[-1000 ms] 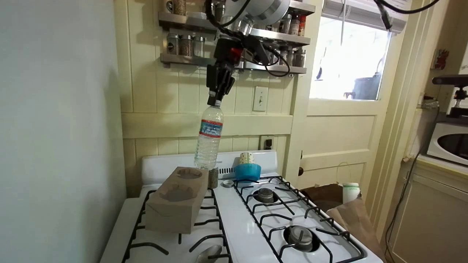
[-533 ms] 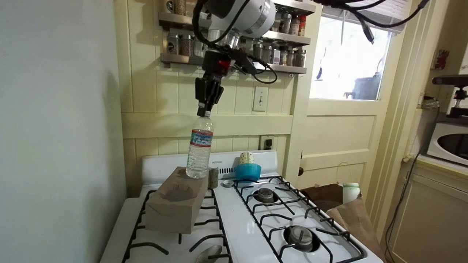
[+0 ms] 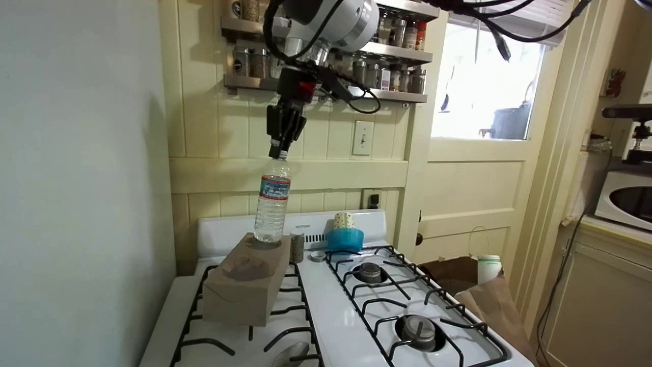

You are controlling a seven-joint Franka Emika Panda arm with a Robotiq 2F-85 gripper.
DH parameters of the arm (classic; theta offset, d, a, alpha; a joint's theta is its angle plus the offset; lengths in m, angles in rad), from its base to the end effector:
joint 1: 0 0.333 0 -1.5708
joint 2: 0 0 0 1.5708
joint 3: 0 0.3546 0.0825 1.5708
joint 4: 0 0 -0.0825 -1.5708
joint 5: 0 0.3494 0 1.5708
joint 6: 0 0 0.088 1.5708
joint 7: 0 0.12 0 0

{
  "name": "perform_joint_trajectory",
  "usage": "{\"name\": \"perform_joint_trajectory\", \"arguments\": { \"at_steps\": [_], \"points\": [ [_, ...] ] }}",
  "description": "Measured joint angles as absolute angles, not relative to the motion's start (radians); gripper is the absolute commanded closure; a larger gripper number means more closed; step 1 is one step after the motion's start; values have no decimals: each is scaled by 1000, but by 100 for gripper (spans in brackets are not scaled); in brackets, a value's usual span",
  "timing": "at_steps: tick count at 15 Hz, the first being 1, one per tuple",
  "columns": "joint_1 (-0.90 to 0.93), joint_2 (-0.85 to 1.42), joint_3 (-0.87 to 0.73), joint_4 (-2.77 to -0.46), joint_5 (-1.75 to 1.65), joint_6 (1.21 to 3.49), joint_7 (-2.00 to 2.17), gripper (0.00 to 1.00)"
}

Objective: Put the water bottle in the box on the left

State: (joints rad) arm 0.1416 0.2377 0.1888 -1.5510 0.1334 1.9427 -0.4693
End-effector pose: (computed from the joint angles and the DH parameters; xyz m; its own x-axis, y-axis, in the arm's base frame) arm 0.5942 0.2009 0.5616 0.7196 0.6606 0.2141 0.6875 -0.7210 -0.0862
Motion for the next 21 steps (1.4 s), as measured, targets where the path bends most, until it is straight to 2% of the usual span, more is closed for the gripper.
{"name": "perform_joint_trajectory", "arguments": {
  "at_steps": [21],
  "points": [
    [173, 324, 222, -1515, 47, 1961, -447, 92]
  ]
}}
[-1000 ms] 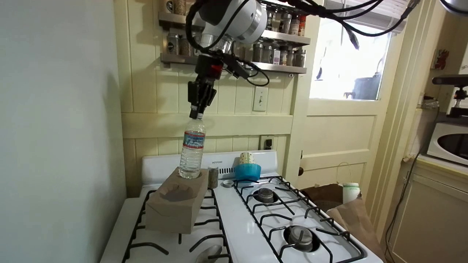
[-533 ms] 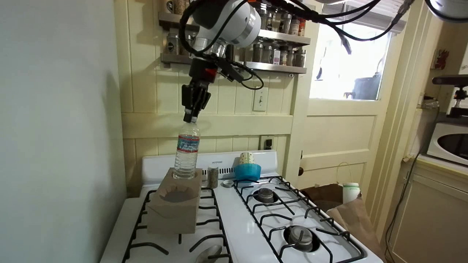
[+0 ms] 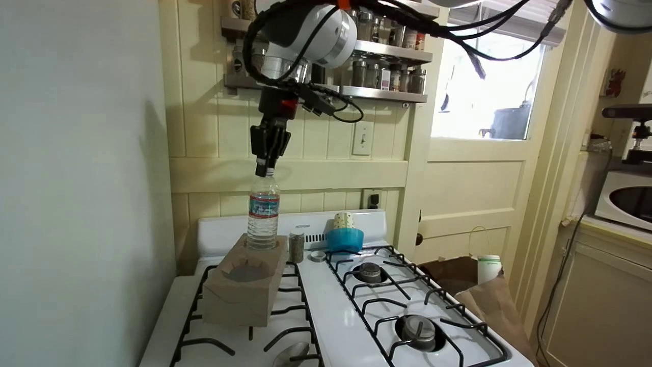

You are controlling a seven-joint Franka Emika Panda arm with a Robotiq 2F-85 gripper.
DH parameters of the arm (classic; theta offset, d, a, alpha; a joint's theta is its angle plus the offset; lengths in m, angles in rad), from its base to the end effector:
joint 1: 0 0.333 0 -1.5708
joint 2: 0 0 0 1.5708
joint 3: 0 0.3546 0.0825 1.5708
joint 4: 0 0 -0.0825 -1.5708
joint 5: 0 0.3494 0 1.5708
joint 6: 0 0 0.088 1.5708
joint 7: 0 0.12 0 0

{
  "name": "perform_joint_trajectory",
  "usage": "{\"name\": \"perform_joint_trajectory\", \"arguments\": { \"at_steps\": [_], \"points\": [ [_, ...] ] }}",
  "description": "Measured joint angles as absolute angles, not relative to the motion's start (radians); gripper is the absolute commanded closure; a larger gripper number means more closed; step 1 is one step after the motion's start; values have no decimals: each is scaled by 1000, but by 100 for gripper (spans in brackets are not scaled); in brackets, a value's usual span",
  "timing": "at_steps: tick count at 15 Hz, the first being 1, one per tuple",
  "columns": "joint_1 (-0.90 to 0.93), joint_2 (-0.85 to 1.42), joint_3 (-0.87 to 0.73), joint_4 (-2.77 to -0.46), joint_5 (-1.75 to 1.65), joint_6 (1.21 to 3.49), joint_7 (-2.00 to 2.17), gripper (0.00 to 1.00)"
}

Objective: Put the water bottle in the box on the left

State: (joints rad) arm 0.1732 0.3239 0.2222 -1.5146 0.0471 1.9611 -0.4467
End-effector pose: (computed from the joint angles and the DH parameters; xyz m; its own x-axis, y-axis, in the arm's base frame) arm 0.6068 0.2346 0.5264 0.6821 0.7124 0.1650 0.7271 -0.6848 -0.0490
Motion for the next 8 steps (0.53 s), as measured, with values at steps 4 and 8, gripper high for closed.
{"name": "perform_joint_trajectory", "arguments": {
  "at_steps": [4, 8],
  "points": [
    [189, 330, 222, -1514, 5, 1961, -433, 92],
    [204, 341, 224, -1514, -3, 1962, -432, 92]
  ]
}}
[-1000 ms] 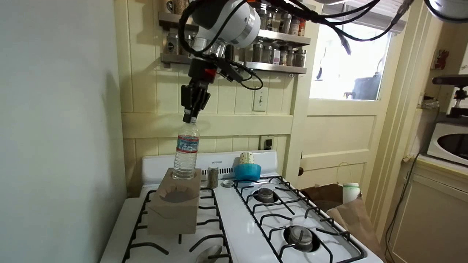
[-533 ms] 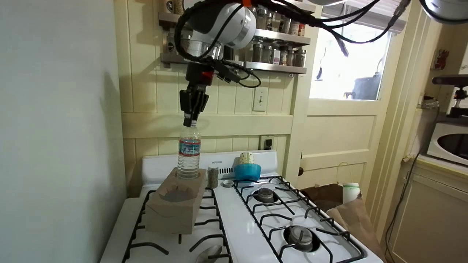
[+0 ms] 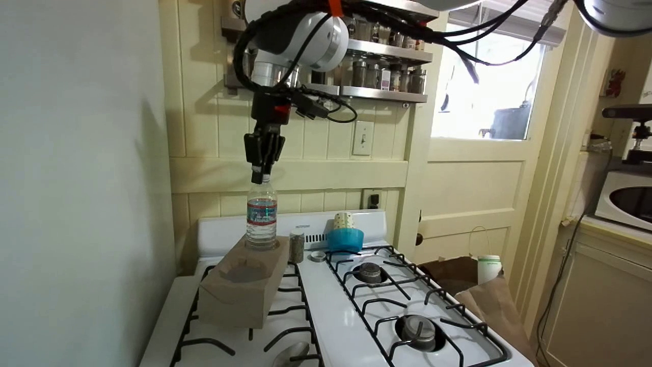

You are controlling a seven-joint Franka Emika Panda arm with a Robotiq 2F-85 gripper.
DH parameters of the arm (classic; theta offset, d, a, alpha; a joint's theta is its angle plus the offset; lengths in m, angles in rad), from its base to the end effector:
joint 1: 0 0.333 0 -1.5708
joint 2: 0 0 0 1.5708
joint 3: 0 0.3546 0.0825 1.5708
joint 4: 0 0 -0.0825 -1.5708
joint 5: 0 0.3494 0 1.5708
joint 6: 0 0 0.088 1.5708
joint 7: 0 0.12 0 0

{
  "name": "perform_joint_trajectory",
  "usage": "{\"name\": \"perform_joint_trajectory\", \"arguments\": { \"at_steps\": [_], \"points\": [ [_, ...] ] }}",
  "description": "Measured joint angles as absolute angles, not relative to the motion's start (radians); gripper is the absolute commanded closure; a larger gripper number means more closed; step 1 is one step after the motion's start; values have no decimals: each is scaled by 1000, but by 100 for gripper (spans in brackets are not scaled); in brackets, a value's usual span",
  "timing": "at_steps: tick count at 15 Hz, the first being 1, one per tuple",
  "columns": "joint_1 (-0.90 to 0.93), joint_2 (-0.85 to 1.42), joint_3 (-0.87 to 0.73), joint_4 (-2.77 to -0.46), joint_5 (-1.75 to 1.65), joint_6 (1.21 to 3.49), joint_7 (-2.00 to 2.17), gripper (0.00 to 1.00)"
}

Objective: Put the water bottle in the box on the left

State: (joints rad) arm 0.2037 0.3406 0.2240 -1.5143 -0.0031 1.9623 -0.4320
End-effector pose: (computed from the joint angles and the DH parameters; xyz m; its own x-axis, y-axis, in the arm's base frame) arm 0.6037 0.2510 0.5157 0.6594 0.7398 0.1341 0.7479 -0.6636 -0.0166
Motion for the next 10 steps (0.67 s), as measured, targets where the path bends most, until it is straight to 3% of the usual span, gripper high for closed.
{"name": "perform_joint_trajectory", "arguments": {
  "at_steps": [10],
  "points": [
    [218, 364, 225, -1514, -17, 1962, -432, 92]
  ]
}}
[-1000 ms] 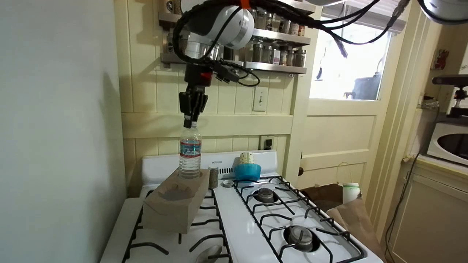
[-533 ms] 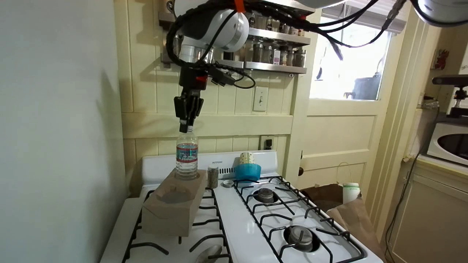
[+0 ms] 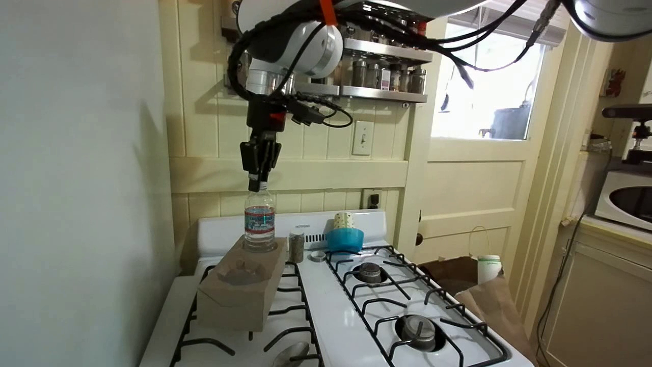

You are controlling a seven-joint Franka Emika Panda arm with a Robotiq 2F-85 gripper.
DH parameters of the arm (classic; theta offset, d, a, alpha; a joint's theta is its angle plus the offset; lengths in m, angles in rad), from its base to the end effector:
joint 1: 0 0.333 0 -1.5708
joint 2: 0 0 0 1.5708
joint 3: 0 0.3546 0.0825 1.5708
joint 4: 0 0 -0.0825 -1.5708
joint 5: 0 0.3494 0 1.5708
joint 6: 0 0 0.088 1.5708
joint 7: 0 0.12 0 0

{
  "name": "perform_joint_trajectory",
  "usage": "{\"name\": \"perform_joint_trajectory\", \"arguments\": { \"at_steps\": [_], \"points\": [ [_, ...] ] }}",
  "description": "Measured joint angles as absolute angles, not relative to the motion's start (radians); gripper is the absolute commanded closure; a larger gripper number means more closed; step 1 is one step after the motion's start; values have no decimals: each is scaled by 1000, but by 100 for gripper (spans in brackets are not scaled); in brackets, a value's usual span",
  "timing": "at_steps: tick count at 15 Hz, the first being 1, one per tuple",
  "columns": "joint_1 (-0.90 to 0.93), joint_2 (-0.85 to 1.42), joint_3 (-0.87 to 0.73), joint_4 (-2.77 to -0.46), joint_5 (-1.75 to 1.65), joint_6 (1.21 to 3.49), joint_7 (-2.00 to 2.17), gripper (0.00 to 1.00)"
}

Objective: Put the water bottle in the box on the left

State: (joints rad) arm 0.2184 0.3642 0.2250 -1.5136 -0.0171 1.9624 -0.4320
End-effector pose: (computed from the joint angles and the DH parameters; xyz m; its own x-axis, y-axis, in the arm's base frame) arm 0.6043 0.2603 0.5008 0.6468 0.7546 0.1110 0.7604 -0.6491 -0.0184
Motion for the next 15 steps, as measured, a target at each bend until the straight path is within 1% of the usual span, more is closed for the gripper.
{"name": "perform_joint_trajectory", "arguments": {
  "at_steps": [7, 8, 9, 10, 11, 12, 13, 15],
  "points": [
    [221, 380, 226, -1514, -21, 1962, -432, 92],
    [221, 383, 227, -1513, -21, 1962, -432, 76],
    [222, 385, 227, -1513, -21, 1962, -432, 75],
    [222, 387, 228, -1513, -21, 1962, -432, 89],
    [222, 389, 228, -1513, -21, 1962, -433, 84],
    [222, 391, 229, -1513, -21, 1962, -433, 58],
    [223, 392, 229, -1513, -21, 1962, -433, 43],
    [223, 394, 230, -1512, -21, 1962, -433, 29]
  ]
}}
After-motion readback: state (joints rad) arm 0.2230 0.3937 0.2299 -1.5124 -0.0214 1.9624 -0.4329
